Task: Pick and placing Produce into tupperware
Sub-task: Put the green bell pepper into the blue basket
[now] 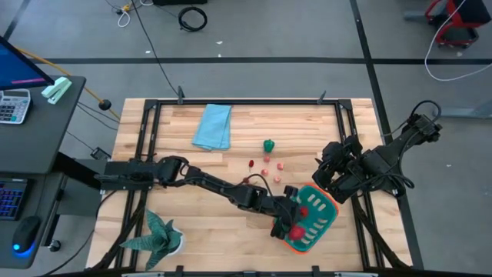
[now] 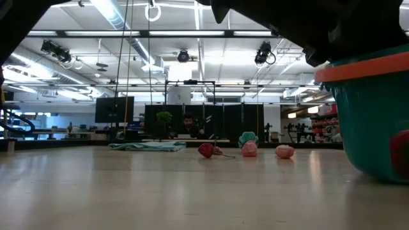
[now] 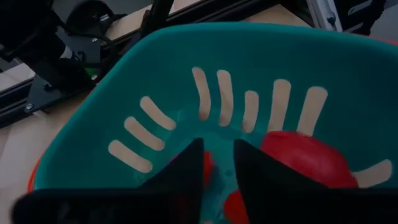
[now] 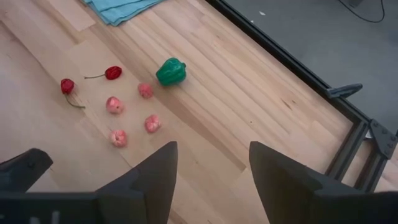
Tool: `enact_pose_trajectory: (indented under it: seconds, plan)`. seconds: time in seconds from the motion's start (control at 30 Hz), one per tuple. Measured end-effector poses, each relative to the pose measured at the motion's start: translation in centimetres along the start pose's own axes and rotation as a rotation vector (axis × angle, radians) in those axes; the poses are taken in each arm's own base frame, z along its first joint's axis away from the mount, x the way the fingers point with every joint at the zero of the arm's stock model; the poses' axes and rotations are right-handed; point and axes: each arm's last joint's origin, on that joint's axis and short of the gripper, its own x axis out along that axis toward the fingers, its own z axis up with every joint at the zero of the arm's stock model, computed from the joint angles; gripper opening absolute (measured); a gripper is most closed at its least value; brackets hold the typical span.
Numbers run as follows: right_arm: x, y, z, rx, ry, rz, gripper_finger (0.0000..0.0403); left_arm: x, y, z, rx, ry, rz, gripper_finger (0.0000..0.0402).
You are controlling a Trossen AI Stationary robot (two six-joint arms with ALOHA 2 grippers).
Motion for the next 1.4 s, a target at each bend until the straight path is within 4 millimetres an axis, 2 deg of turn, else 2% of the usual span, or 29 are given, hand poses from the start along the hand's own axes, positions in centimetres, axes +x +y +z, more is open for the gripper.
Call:
enact_pose_trajectory:
  seconds: [0.2, 0.33, 0.47, 0.63, 0.83, 0.93, 1.07, 1.2, 1.3, 1.4]
  plan:
    - [0.0, 0.0, 0.0, 0.000, 0.000, 0.000, 0.0208, -0.1, 0.4, 0.1, 0.067, 0.013, 0.060, 0.0170]
    - [0.0, 0.0, 0.0, 0.001, 0.000, 0.000, 0.0208, -1.7, 1.0, 1.8, 0.145, 0.021, 0.205, 0.0197]
    - [0.0, 0.0, -0.1, 0.025, 0.019, 0.006, 0.0207, -4.8, 2.1, 4.1, 0.142, 0.053, 0.301, 0.0203]
    - [0.0, 0.3, -0.2, 0.039, 0.095, 0.038, 0.0207, -8.9, 3.8, 5.1, 0.129, 0.200, 0.312, 0.0190]
    - [0.1, 1.2, -0.2, 0.065, 0.087, 0.082, 0.0207, -14.8, 8.2, 4.9, 0.231, 0.517, 0.579, 0.0186]
    - [0.6, 2.3, -0.2, 0.065, 0.042, 0.108, 0.0207, -18.5, 11.0, 4.7, 0.196, 0.628, 0.690, 0.0197]
    - [3.0, 4.3, -0.6, 0.083, -0.053, 0.107, 0.0207, -22.9, 15.1, 4.1, 0.057, 0.692, 0.779, 0.0216]
    - [6.8, 5.2, -0.8, 0.040, 0.024, 0.079, 0.0211, -26.6, 18.8, 3.4, -0.061, 0.703, 0.874, 0.0229]
    - [9.5, 5.1, -0.4, -0.014, 0.095, 0.052, 0.0219, -28.3, 21.0, 2.8, -0.114, 0.717, 0.930, 0.0231]
    - [11.7, 4.8, 0.8, -0.066, 0.117, 0.035, 0.0226, -29.2, 22.8, 1.9, -0.146, 0.746, 0.966, 0.0226]
